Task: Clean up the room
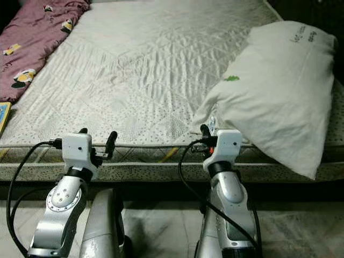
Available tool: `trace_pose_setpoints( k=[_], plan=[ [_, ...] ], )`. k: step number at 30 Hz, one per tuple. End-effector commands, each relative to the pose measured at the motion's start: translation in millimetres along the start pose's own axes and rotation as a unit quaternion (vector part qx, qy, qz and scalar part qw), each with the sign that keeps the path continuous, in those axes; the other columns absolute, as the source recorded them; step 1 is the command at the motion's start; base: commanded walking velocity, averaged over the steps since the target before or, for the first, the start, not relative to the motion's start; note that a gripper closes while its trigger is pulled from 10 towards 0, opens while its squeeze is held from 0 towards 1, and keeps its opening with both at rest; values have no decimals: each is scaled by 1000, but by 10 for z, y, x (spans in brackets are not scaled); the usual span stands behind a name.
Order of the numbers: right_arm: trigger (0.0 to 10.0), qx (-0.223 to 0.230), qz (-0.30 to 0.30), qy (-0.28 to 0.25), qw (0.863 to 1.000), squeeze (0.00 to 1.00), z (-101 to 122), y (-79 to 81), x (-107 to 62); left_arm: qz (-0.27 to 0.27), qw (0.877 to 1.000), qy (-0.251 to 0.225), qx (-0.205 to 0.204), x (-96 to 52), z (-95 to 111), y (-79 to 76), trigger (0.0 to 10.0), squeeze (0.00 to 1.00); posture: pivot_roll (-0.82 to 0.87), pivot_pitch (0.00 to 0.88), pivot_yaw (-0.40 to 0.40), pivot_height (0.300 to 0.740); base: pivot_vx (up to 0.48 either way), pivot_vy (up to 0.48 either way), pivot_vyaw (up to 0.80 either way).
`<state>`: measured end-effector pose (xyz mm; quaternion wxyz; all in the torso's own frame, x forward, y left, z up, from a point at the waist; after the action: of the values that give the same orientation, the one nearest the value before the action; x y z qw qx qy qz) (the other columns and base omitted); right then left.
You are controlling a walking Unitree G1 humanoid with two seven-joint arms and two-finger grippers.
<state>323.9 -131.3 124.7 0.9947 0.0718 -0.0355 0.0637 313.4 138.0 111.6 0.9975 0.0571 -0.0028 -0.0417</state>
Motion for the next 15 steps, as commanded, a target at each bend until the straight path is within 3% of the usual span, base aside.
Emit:
trace_pose_setpoints(
  k=[1, 15],
  plan=[
    [10000, 3, 9, -15, 1000, 0, 105, 51, 33, 4, 1000, -9, 4, 21, 64, 31, 10000, 0, -65, 35, 71, 588, 0, 0, 0],
    [10000, 5, -10, -22, 1000, 0, 116, -7, 46, -11, 1000, -18, 0, 93, 74, -37, 10000, 0, -84, 0, 113, 667, 0, 0, 0]
  ],
)
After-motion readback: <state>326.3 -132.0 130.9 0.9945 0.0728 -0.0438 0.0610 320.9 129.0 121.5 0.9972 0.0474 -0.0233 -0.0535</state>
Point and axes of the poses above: a point about 5 cm out from each wrist's last joint towards the gripper, its own x axis pointing out of the wrist towards the gripper, its own z axis along the axis of the wrist's last joint, y = z × x, the point moved 6 cm from there along x, pointing out of the wrist towards the gripper, and after that the axes turned 2 degrees about x, right-handed, at the moved point
